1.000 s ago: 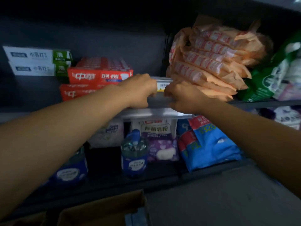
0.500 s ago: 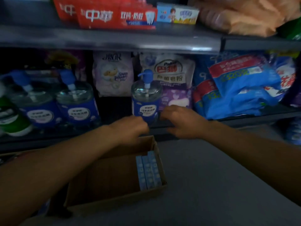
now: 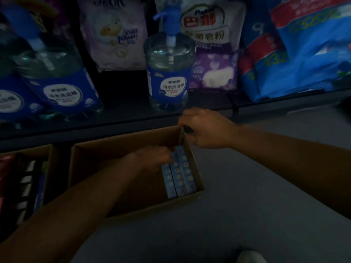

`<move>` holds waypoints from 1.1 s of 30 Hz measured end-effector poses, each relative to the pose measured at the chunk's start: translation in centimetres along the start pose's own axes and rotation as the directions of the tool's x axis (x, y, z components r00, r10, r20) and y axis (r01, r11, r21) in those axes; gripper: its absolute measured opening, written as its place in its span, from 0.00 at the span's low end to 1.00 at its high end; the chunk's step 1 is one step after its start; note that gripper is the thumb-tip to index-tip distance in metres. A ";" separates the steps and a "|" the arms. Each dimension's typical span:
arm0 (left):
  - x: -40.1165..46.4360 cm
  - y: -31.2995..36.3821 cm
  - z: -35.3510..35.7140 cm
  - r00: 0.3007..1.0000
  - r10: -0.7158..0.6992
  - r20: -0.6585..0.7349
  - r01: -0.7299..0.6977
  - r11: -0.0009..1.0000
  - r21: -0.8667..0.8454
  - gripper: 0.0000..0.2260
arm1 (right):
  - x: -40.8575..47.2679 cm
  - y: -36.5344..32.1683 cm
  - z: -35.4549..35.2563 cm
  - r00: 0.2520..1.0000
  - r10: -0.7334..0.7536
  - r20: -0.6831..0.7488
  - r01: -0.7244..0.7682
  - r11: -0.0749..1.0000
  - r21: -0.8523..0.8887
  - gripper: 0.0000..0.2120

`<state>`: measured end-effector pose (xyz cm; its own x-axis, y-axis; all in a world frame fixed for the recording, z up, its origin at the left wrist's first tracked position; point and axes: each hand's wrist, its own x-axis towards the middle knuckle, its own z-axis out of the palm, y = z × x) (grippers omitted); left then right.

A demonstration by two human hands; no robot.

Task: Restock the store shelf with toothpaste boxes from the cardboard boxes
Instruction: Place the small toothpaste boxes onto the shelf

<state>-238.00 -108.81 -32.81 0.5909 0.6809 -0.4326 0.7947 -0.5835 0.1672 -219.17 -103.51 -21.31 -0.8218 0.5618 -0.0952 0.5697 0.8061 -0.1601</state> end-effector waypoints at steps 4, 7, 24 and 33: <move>1.1 -0.7 1.5 0.995 0.037 0.089 -0.035 0.999 -0.026 0.22 | 0.6 -0.1 1.2 0.999 0.012 0.043 -0.013 1.000 0.017 0.12; 1.2 -1.0 2.1 0.996 0.093 -0.002 -0.093 0.995 -0.047 0.22 | 0.9 -0.3 1.6 0.997 0.025 0.074 -0.026 1.000 0.015 0.14; 2.3 -3.4 6.9 0.988 0.125 -0.091 -0.121 0.992 0.048 0.23 | 0.7 -0.5 2.2 0.995 0.054 0.079 -0.056 0.998 0.029 0.14; -1.0 -2.8 0.6 0.994 -0.094 0.053 0.095 0.995 -0.018 0.16 | 0.5 -0.5 0.8 0.998 0.019 0.052 -0.020 1.000 0.015 0.11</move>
<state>-240.87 -108.18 -33.41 0.5051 0.7084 -0.4930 0.8498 -0.5080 0.1408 -219.90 -103.80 -22.04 -0.8105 0.5665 -0.1488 0.5854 0.7921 -0.1727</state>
